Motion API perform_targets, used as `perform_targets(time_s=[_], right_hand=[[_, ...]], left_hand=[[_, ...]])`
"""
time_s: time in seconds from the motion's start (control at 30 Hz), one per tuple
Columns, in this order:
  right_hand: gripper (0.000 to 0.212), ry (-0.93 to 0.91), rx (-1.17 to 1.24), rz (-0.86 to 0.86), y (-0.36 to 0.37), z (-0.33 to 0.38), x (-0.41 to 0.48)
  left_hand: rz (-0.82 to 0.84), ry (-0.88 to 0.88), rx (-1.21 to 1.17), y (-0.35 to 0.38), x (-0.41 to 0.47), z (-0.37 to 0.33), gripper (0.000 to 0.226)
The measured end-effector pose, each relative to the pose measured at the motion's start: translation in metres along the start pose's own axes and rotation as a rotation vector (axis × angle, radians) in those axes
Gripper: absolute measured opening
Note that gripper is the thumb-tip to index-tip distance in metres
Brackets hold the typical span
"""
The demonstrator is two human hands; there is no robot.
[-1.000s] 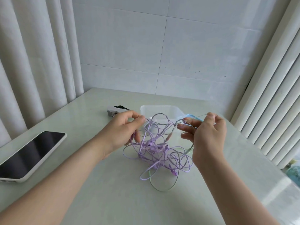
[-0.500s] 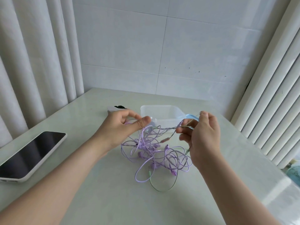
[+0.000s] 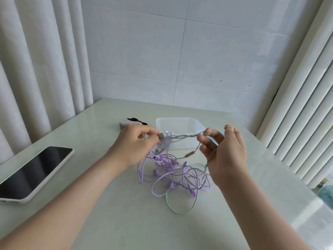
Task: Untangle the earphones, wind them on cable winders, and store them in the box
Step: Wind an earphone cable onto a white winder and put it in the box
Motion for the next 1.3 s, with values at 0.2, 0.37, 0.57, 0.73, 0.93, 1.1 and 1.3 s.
perform_targets(time_s=[0.2,0.37,0.57,0.73,0.93,1.1,1.3], right_hand=[[0.015,0.057,0.019,-0.009,-0.002,-0.008,0.003],[0.016,0.061,0.026,0.039,0.008,-0.010,-0.001],[0.015,0.033,-0.033,0.094,0.013,-0.011,-0.002],[0.017,0.037,-0.066,0.159,0.019,-0.015,-0.003],[0.017,0.060,-0.048,0.255,0.029,-0.017,-0.009],[0.017,0.078,0.012,0.235,0.030,-0.018,-0.008],[0.013,0.077,0.030,0.151,0.021,-0.017,-0.005]], left_hand=[[0.152,-0.067,-0.079,0.010,-0.004,0.005,0.023],[0.198,0.034,0.137,0.031,-0.016,-0.005,0.058],[0.063,0.046,0.404,0.034,-0.021,-0.008,0.074],[0.003,0.204,0.255,0.032,-0.026,-0.022,0.048],[0.071,0.266,0.211,0.042,-0.029,-0.024,0.005],[0.126,0.185,0.036,0.036,-0.029,-0.027,0.012],[0.076,0.127,0.003,0.025,-0.025,-0.023,0.010]])
Point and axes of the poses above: each hand's wrist, its own x-axis towards the middle knuckle, its own y-axis out of the palm, z = x × y, the point moved 10 cm from there along x, towards the middle knuckle, and after that the axes turned 15 degrees about -y, right-handed, at the moved point
